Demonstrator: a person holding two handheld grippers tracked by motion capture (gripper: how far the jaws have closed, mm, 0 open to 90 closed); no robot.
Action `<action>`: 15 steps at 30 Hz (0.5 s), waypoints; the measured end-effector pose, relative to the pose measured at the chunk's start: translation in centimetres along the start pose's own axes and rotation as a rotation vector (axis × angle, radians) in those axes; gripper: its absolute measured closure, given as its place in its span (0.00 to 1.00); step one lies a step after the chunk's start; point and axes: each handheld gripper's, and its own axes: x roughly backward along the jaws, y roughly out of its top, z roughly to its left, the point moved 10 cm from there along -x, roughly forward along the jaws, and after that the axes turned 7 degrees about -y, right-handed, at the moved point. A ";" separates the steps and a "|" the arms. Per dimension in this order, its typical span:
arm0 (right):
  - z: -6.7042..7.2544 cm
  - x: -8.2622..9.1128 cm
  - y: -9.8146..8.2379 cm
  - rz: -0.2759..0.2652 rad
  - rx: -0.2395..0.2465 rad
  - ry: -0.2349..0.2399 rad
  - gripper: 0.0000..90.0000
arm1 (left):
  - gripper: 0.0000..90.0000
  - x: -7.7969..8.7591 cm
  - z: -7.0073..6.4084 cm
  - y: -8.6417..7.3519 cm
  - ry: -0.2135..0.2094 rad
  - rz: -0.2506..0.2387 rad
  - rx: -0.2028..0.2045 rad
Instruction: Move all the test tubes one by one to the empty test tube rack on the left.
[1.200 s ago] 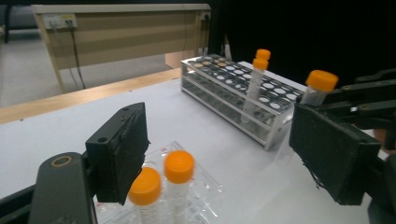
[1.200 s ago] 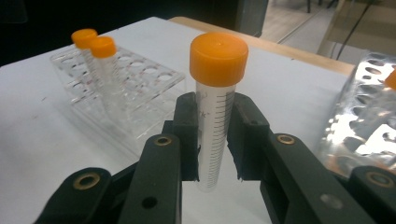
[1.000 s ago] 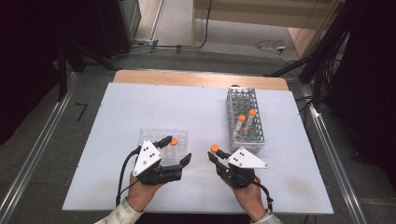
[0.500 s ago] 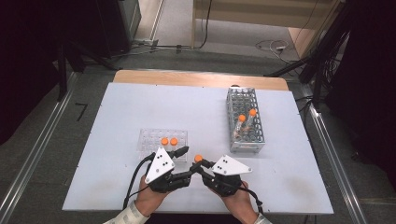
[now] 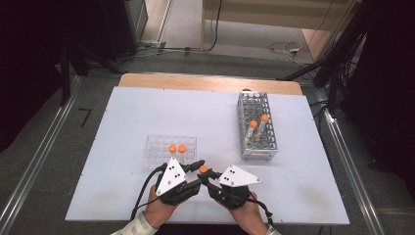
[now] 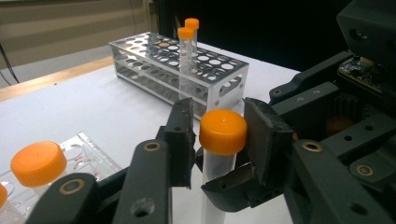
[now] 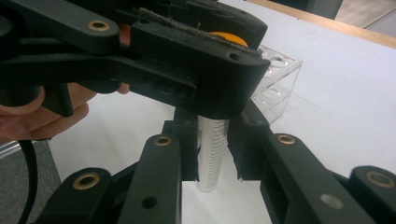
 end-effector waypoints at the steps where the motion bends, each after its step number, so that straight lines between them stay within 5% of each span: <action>1: 0.0 0.0 0.0 0.001 -0.001 0.001 0.80 | 0.74 0.0 0.0 0.0 0.001 -0.001 0.000; 11: 0.1 -0.1 0.0 0.003 -0.001 0.005 0.79 | 0.77 0.1 0.0 -0.1 0.006 0.004 -0.001; 15: 0.3 -0.1 -0.1 0.018 0.001 0.039 0.54 | 0.77 0.6 0.5 0.4 0.012 -0.016 0.018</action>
